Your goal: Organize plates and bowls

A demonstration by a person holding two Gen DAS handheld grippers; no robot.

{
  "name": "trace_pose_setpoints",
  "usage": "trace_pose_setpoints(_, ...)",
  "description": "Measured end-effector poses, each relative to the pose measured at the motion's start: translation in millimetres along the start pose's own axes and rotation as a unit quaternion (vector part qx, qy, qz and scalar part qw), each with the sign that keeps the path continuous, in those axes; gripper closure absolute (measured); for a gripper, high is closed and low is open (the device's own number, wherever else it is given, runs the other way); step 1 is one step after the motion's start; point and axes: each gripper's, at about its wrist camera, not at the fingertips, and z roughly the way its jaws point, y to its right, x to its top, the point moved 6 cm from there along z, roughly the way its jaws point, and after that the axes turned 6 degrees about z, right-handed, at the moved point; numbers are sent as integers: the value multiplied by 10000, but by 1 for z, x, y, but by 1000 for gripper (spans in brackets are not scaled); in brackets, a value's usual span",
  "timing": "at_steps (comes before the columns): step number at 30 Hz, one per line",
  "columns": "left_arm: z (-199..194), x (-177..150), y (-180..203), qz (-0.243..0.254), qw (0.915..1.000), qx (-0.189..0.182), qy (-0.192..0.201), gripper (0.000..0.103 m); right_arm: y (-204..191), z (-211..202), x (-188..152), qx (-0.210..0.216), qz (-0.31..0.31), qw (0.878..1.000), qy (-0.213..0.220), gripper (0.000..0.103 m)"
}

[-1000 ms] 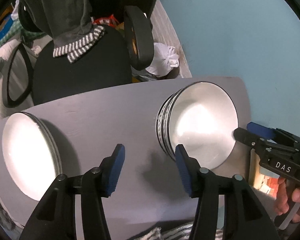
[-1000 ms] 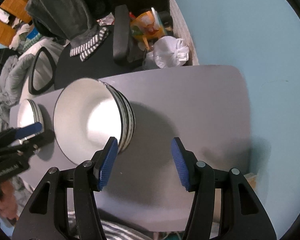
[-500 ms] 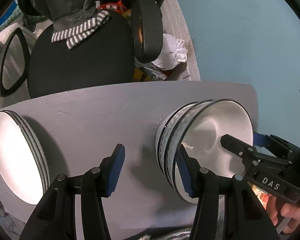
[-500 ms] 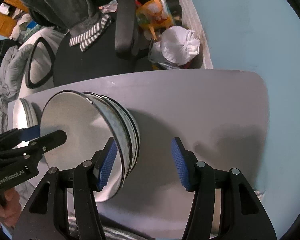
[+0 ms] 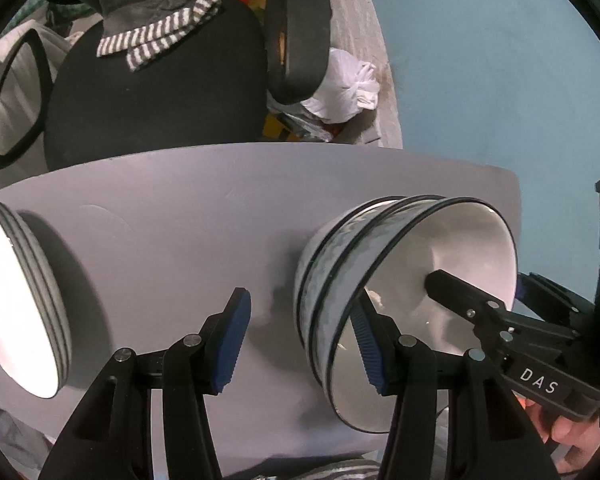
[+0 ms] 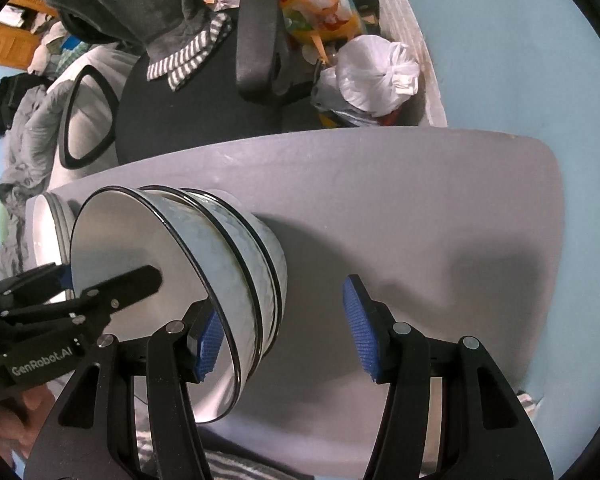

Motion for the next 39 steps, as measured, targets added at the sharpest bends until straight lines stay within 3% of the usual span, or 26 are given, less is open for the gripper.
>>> trace_pose_setpoints(10, 1, 3, 4, -109, 9994, -330, -66, 71, -2, 3, -3, -13, -16, 10000, -32, 49)
trace_pose_setpoints(15, 0, 3, 8, 117, 9998, -185, -34, 71, -3, 4, -4, -13, -11, 10000, 9, 49)
trace_pose_setpoints(20, 0, 3, 8, 172, 9997, -160, -18, 71, -5, 4, -5, 6, -22, 10000, -28, 56)
trace_pose_setpoints(24, 0, 2, 8, 181, 9997, -153, -19, 72, -13, 2, -6, 236, -77, 9997, -86, 79)
trace_pose_setpoints(39, -2, -2, 15, 353, 9992, 119, 119, 73, -17, 2, -4, 7, -216, 9998, 3, 79)
